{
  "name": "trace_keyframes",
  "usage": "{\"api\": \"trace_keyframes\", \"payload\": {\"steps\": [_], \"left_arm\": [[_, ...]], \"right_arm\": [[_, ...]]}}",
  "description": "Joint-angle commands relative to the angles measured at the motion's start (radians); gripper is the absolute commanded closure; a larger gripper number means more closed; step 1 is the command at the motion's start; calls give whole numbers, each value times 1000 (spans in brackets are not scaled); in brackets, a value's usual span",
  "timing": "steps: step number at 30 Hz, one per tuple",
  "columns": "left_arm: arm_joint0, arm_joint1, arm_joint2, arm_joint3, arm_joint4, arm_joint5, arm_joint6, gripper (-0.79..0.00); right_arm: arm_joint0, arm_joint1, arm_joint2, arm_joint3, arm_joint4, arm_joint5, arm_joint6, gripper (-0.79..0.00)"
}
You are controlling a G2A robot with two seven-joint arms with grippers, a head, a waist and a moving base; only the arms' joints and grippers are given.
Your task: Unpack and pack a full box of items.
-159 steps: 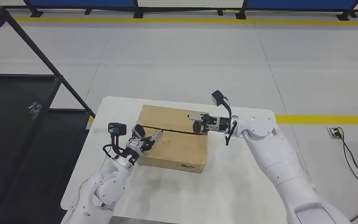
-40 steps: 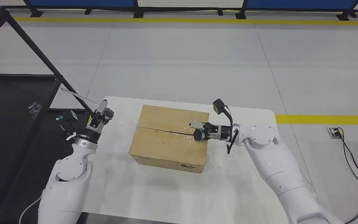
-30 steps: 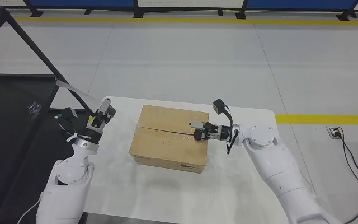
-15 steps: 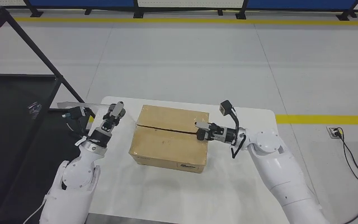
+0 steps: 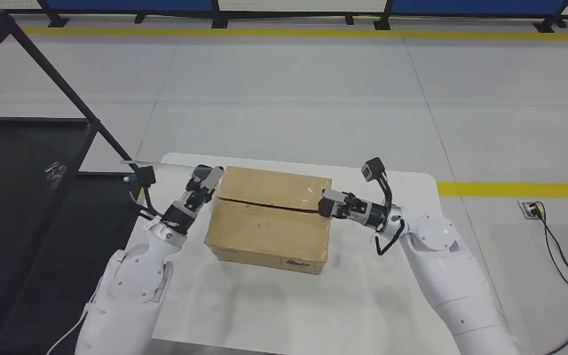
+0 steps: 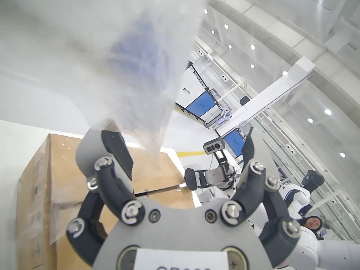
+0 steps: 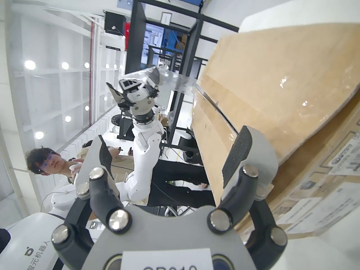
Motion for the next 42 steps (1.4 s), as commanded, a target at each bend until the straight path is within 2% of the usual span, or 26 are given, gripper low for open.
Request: {"api": "trace_keyframes", "payload": {"steps": [1, 17, 42], "left_arm": [[-7, -2, 15, 8, 11, 2, 2, -785], [-84, -24, 130, 86, 62, 4, 5, -785], [-195, -69, 288, 237, 118, -4, 11, -785]], "right_arm": [[-29, 7, 28, -34, 12, -26, -9, -785], [-213, 56, 182, -209, 41, -50, -57, -785], [-278, 87, 238, -234, 74, -61, -84, -785]]}}
